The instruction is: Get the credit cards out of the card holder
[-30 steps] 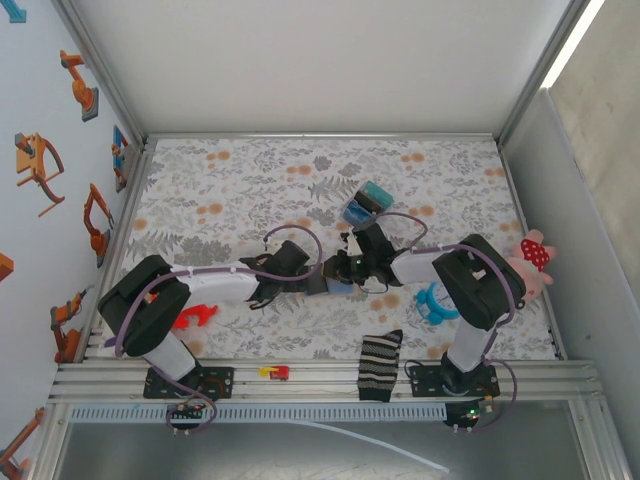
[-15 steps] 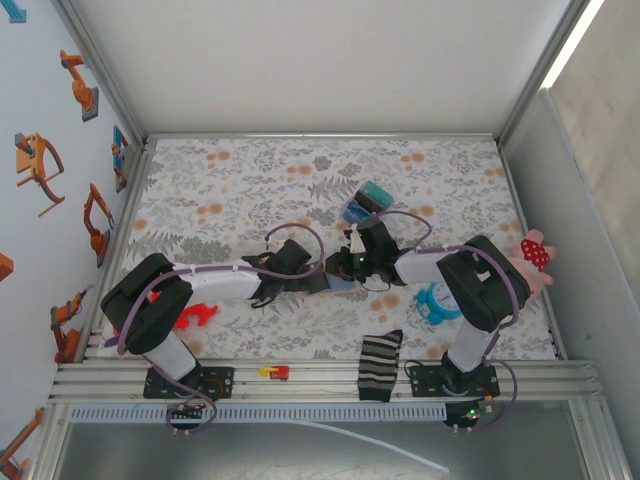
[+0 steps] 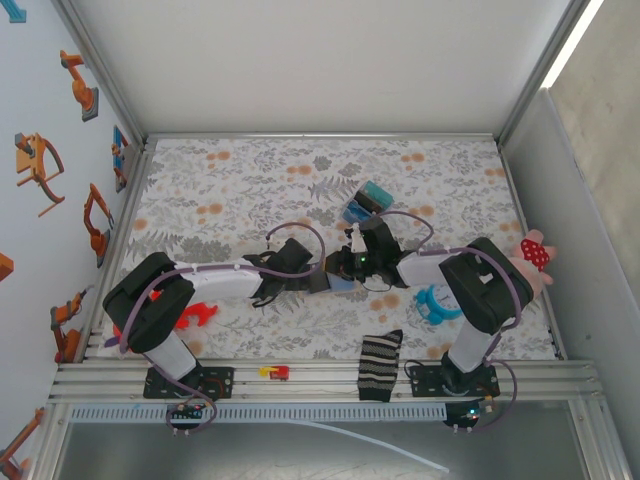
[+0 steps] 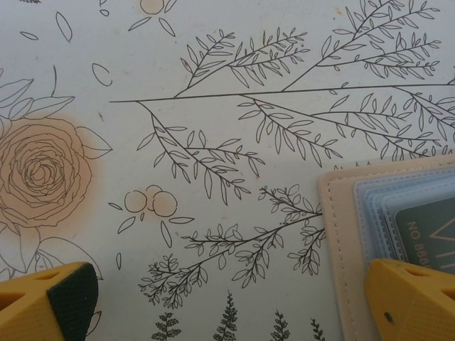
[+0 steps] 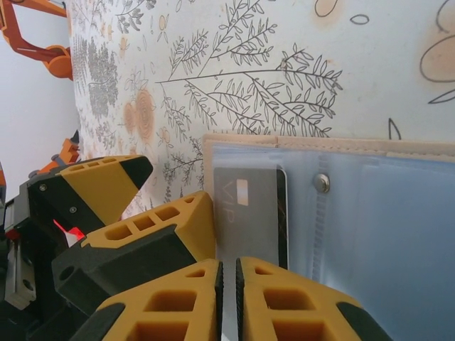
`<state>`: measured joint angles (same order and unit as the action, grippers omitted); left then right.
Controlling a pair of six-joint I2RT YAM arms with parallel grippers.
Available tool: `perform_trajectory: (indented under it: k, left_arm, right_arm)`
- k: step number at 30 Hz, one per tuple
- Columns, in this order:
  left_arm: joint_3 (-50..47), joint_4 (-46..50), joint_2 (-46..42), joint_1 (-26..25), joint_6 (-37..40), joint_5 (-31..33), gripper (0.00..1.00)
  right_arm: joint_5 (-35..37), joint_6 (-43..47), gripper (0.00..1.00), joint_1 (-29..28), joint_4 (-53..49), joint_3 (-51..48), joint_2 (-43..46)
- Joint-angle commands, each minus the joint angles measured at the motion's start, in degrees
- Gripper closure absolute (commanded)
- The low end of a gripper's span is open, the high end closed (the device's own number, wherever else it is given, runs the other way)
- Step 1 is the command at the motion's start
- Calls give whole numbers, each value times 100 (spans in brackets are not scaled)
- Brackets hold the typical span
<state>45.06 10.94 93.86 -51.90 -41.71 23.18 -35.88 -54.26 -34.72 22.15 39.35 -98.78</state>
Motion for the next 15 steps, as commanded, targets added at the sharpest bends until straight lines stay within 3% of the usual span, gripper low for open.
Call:
perform_trajectory:
  k: [1,9,15]
  left_arm:
    - [29,346,180,-40,-43,26,3]
    - [12,360,153,-40,-39,44,3]
    - [21,347,190,-40,-48,34,3]
  right_arm:
    - [-3,-18,84,27,151,-61,-55]
    - [572,519,80,27,-1000,114,96]
    - [426,457,80,18,-834,88,32]
